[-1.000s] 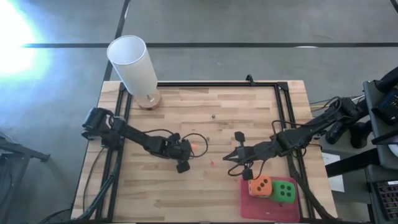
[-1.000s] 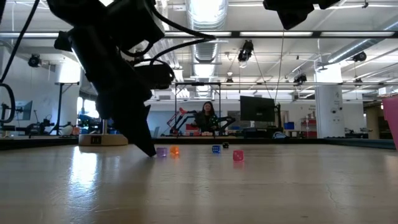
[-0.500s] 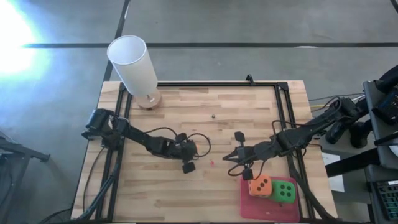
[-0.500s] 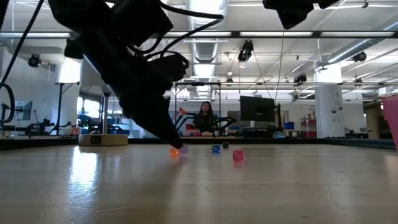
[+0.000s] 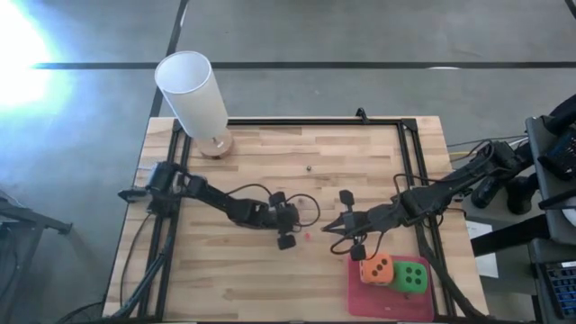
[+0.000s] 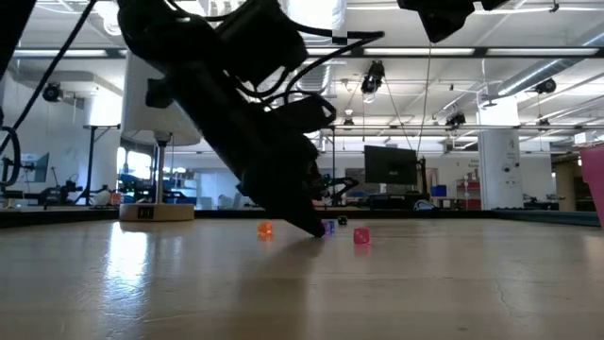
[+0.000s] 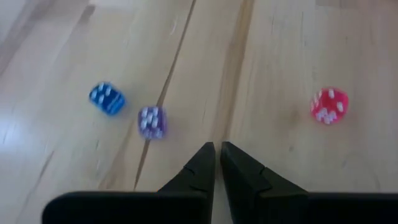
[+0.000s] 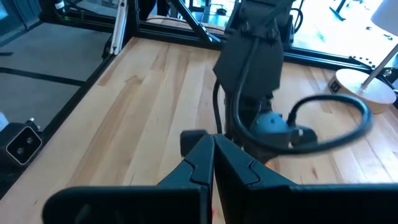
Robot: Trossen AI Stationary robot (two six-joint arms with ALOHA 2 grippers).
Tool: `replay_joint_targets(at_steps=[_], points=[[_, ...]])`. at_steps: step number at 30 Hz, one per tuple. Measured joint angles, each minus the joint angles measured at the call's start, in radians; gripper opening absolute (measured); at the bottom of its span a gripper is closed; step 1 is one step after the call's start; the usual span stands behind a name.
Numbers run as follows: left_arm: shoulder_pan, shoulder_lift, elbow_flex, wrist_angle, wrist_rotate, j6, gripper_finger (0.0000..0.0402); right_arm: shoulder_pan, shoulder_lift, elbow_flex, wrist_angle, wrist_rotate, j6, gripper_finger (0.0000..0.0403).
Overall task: Pick & Place Dice
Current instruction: Put the small pink die into the bin
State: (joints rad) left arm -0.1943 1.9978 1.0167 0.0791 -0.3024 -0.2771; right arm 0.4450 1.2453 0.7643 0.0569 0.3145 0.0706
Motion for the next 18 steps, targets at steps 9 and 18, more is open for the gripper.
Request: replay_joint_targets(at_steps=[9, 18], points=[[0.016, 0.017, 0.058, -0.011, -0.041, 0.066, 0.0035, 0.0, 0.0, 0.0, 0.006, 0.0, 0.0, 0.0008], [-0.002, -0.138, 0.058, -0.212, -0.066, 0.071, 0.0035, -0.002, -0.008, 0.0, -0.005, -0.001, -0.002, 0.0008]])
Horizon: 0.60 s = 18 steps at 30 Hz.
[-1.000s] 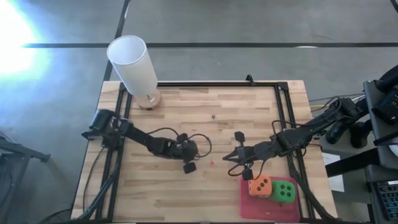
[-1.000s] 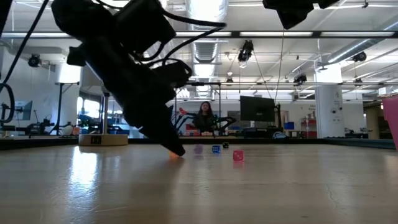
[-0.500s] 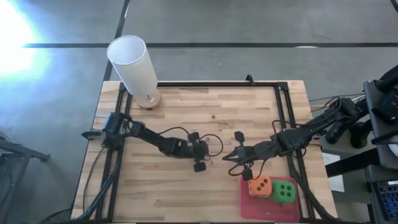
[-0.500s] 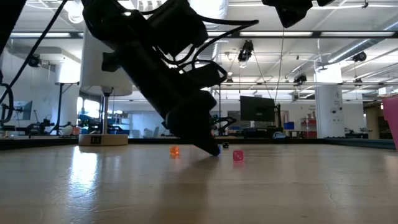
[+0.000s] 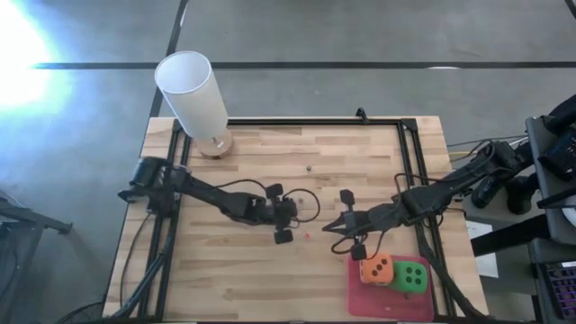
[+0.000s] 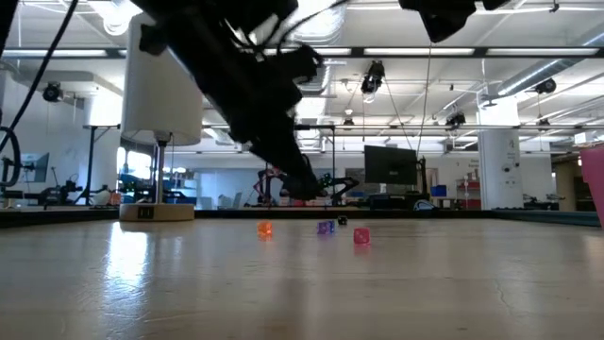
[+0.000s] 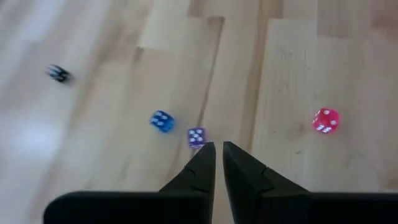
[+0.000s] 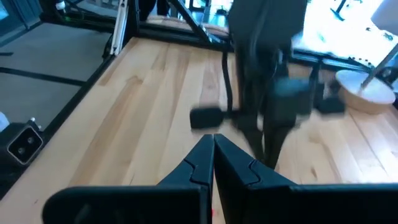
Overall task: Pick & Place Dice
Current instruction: Put the small pink die into the bin
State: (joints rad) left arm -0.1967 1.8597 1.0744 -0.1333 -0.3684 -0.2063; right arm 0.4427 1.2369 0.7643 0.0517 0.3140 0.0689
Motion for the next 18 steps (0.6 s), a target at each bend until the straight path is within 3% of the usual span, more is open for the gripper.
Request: replay_joint_targets(at_steps=[7, 11, 18], points=[[-0.074, -0.145, -0.001, -0.194, -0.177, -0.057, 0.0035, -0.025, 0.011, -0.017, -0.046, -0.016, 0.06, 0.0008], [-0.132, -0.22, -0.001, -0.278, -0.272, -0.112, 0.0035, -0.038, 0.012, -0.038, -0.048, -0.081, 0.072, 0.0008], [-0.227, -0.312, -0.002, -0.358, -0.388, -0.16, 0.0035, -0.091, 0.114, -0.028, -0.041, -0.153, 0.108, 0.0008]])
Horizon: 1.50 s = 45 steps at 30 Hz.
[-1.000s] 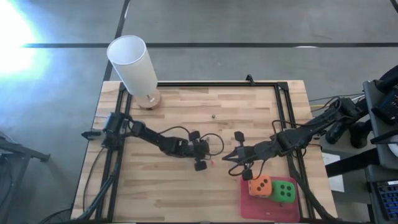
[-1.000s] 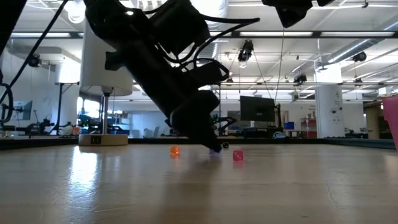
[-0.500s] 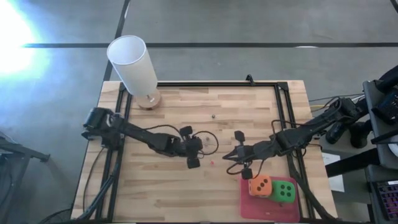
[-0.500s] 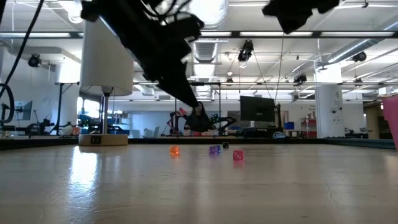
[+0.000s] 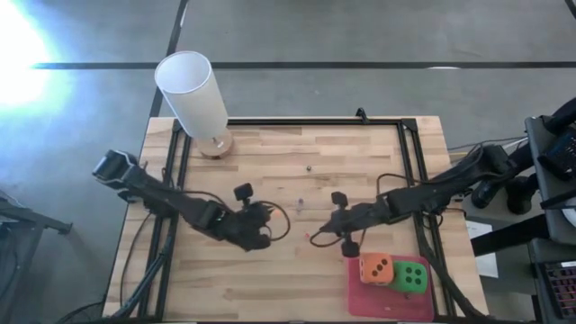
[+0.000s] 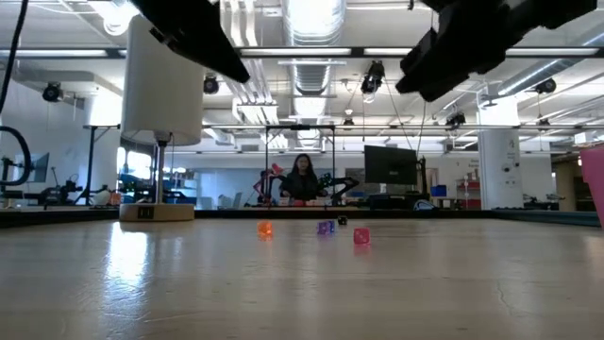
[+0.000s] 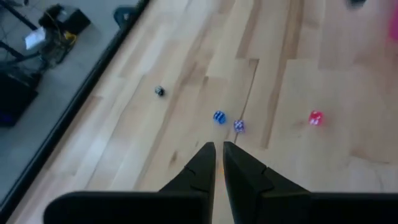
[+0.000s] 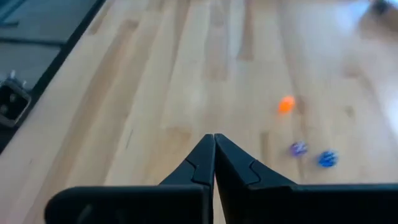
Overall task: Pick & Place Dice
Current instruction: Put the small pink die into the bin
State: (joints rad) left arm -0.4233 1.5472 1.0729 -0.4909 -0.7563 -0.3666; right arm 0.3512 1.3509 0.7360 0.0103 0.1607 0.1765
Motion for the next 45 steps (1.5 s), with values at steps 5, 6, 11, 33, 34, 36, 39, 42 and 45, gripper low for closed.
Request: replay_joint_targets(at_steps=[5, 6, 11, 33, 34, 36, 39, 42, 45], points=[[-0.051, -0.044, 0.0, -0.023, -0.017, -0.01, 0.0035, -0.014, 0.1, 0.031, -0.011, -0.06, -0.011, 0.0008], [-0.061, -0.05, 0.0, -0.034, -0.026, -0.017, 0.0035, -0.017, 0.116, 0.041, -0.011, -0.06, -0.014, 0.0008], [-0.09, -0.071, -0.001, -0.065, -0.071, -0.044, 0.0036, -0.03, 0.172, 0.074, -0.004, -0.06, 0.004, 0.0008], [-0.114, -0.09, -0.001, -0.083, -0.104, -0.073, 0.0036, -0.047, 0.231, 0.132, -0.057, -0.055, 0.027, 0.0077], [-0.114, -0.09, -0.001, -0.083, -0.104, -0.073, 0.0036, -0.047, 0.238, 0.132, -0.057, -0.054, 0.026, 0.0086], [-0.114, -0.09, -0.001, -0.083, -0.104, -0.073, 0.0036, -0.048, 0.266, 0.136, -0.059, -0.054, 0.025, 0.0102], [-0.114, -0.09, -0.001, -0.083, -0.104, -0.077, 0.0036, -0.056, 0.319, 0.155, -0.062, -0.054, -0.001, 0.0125], [-0.114, -0.09, -0.001, -0.083, -0.104, -0.08, 0.0036, -0.063, 0.366, 0.189, -0.061, -0.054, -0.022, 0.0145], [-0.114, -0.09, -0.001, -0.083, -0.105, -0.08, 0.0036, -0.067, 0.401, 0.241, -0.109, -0.054, -0.021, 0.0162]])
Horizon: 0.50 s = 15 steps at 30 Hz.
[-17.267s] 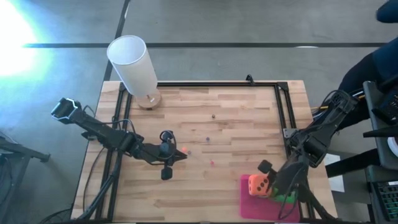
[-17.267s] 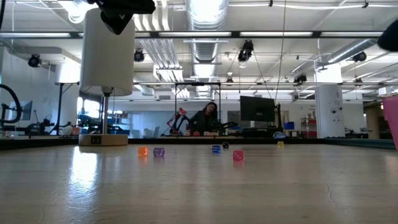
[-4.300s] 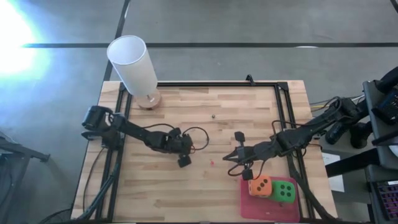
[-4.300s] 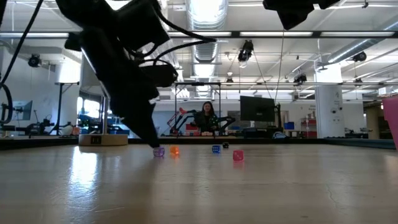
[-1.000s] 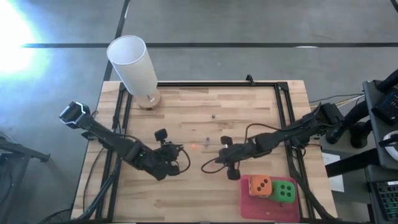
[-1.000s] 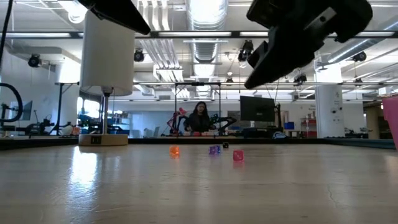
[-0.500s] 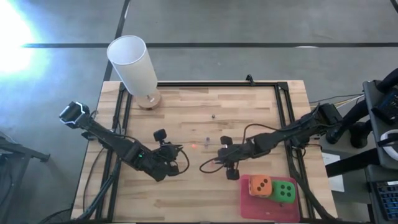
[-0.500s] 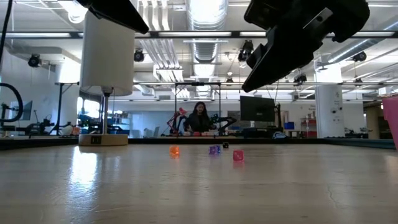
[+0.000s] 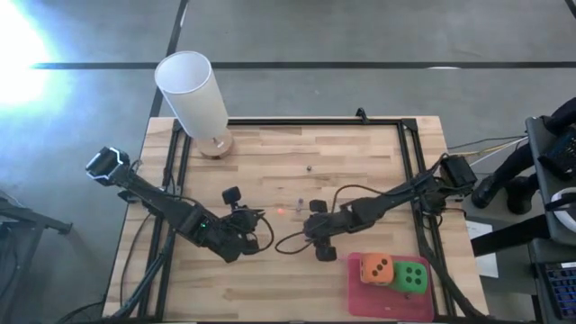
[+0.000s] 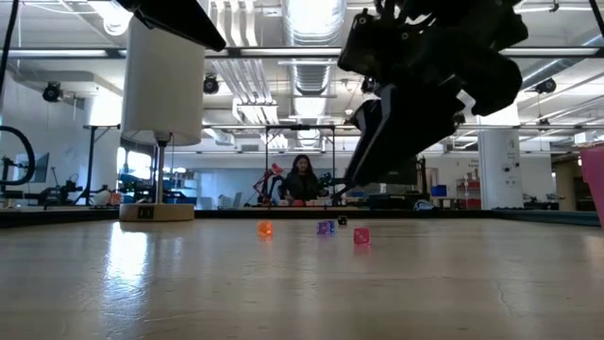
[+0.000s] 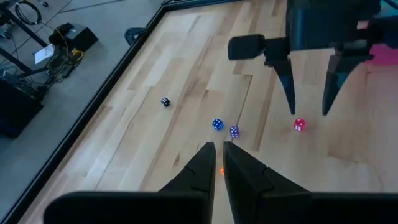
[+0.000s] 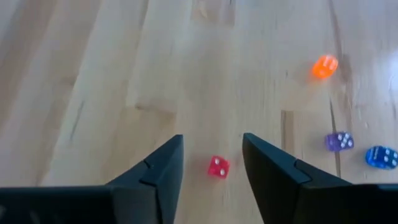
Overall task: Pick & Place Dice
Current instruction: Put the small pink die into the bin
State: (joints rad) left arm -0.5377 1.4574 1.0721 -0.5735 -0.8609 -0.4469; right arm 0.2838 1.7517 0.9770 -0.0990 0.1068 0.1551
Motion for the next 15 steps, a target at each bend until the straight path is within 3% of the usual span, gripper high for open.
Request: replay_joint_targets(at_steps=[6, 15], points=[[0.0, 0.0, 0.0, 0.0, 0.0, 0.0, 0.0036, -0.014, 0.062, 0.119, -0.216, -0.002, 0.048, 0.0183], [0.0, 0.0, 0.0, -0.003, 0.0, -0.007, 0.0036, -0.035, 0.166, 0.227, -0.323, -0.002, 0.101, 0.0186]])
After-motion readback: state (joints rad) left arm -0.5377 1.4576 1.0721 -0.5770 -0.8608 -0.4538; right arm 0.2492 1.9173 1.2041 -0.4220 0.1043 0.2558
